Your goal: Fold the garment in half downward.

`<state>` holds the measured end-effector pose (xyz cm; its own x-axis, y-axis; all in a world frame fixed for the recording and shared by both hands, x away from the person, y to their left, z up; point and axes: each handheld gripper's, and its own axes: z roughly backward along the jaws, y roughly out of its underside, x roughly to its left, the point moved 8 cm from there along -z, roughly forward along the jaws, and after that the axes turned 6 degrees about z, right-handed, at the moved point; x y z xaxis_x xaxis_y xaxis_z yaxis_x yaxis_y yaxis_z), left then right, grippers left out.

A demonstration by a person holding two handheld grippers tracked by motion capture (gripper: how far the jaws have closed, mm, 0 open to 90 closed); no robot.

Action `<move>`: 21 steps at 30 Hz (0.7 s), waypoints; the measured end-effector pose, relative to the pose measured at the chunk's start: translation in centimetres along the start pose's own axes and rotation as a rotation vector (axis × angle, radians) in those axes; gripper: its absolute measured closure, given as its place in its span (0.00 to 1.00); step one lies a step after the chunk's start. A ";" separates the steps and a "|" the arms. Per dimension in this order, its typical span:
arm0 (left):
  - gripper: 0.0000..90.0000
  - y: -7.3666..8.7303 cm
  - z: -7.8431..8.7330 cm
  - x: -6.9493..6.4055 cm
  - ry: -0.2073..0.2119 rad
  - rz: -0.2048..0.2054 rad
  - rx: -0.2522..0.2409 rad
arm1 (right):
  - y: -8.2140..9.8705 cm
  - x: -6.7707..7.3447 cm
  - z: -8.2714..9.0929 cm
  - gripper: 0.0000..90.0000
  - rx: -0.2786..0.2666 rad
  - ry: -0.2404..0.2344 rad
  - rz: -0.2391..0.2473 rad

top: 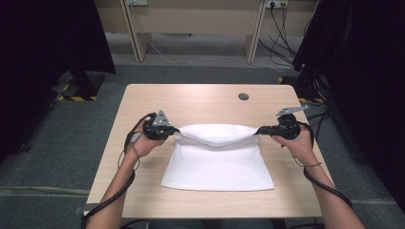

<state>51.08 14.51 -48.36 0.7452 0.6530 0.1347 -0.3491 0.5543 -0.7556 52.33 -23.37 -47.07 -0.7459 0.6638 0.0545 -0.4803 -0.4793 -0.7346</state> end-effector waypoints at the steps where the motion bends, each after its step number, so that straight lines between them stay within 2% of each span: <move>1: 0.90 0.0 0.1 -0.1 0.001 -0.004 0.000 | 0.0 0.1 0.1 0.92 0.001 0.000 0.008; 15: 0.90 0.2 1.2 -1.9 0.017 -0.042 -0.001 | 1.1 1.0 0.8 0.92 0.007 -0.009 0.030; 21: 0.90 0.3 1.4 -2.1 0.023 -0.044 -0.007 | 1.3 1.2 1.0 0.92 0.001 -0.011 0.027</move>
<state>48.63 14.02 -47.96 0.7728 0.6160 0.1528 -0.3119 0.5783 -0.7538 50.35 -23.84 -47.28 -0.7636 0.6443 0.0422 -0.4606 -0.4977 -0.7349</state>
